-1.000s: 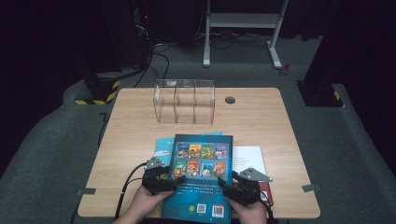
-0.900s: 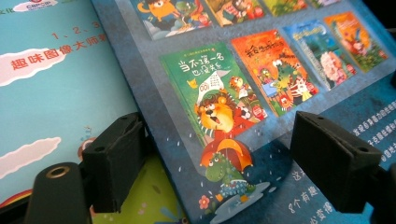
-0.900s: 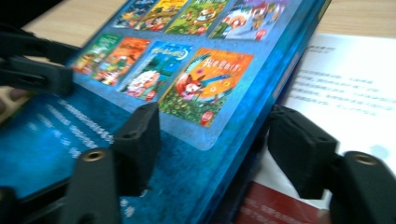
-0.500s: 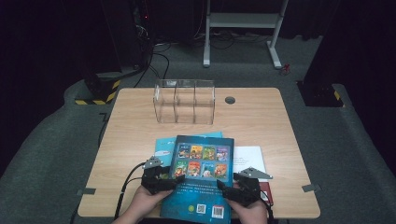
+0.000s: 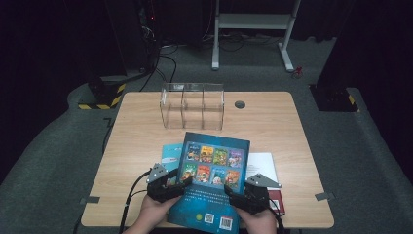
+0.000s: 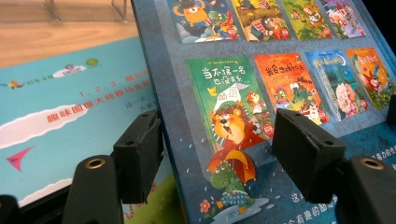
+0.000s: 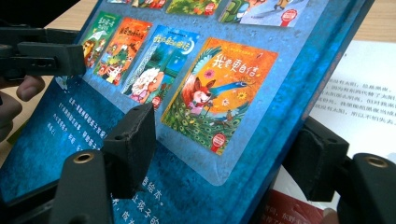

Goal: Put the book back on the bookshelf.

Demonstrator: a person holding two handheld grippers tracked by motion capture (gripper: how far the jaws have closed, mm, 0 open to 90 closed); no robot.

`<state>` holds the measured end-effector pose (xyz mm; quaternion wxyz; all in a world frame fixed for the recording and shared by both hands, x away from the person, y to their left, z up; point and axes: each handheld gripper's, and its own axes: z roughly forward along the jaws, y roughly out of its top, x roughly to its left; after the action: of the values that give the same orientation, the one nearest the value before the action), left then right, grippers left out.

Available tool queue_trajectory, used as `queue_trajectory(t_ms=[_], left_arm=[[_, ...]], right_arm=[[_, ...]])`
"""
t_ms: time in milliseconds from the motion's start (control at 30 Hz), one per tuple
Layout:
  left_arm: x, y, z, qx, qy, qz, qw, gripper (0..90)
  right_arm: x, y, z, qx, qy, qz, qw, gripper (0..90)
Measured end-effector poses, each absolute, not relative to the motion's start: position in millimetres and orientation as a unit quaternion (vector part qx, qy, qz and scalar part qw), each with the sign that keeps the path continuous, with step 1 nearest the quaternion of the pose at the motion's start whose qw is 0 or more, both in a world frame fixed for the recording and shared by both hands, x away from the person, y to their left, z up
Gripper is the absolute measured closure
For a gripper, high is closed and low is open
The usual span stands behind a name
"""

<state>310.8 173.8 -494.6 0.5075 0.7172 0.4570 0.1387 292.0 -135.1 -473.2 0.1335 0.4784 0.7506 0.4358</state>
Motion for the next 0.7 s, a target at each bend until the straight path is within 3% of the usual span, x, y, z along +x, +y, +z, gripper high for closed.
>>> queue_trajectory(t_ms=[700], left_arm=[[298, 181, -469, 0.679, 0.454, 0.193, 0.543, 39.5]], right_arm=[[286, -131, -441, 0.463, 0.732, 0.47, 0.171, 45.1]])
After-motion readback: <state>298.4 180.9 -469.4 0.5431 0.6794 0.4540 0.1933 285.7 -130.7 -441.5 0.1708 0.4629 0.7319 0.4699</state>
